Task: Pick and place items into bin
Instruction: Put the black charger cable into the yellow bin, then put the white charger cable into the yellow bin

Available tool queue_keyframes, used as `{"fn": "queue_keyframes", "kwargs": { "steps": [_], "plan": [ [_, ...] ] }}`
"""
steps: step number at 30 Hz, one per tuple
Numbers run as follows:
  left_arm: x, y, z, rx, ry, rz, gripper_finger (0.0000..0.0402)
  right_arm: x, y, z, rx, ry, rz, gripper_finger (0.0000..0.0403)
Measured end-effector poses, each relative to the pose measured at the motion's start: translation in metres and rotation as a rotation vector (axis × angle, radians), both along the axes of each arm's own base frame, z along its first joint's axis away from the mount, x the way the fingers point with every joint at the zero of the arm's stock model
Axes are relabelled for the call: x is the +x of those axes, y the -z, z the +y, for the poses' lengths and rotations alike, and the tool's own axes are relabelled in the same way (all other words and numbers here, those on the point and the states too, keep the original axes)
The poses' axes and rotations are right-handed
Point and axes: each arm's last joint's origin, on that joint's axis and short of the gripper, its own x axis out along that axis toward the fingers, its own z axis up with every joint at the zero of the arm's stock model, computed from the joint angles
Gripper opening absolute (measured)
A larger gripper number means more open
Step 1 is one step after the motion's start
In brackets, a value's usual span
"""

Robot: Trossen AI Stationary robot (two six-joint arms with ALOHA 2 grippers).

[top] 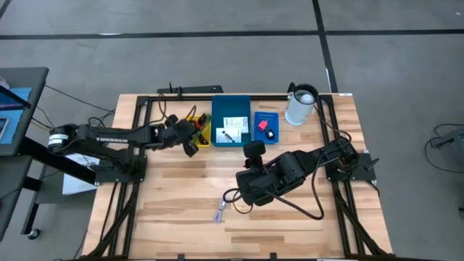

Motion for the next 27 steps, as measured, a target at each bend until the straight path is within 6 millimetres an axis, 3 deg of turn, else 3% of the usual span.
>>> {"fn": "queue_keyframes", "kwargs": {
  "steps": [5, 19, 27],
  "plan": [
    [-0.001, 0.001, 0.008, -0.125, 0.044, -0.033, 0.0023, 0.000, 0.000, 0.000, 0.008, 0.015, -0.006, 0.0113],
    [-0.003, 0.001, 0.011, -0.115, -0.105, -0.079, 0.0105, 0.000, 0.000, 0.000, 0.022, 0.040, -0.016, 0.0113],
    [0.000, 0.002, 0.002, -0.228, 0.077, -0.072, 0.0118, -0.006, 0.000, 0.014, 0.036, 0.019, -0.021, 0.0113]
  ]
}}
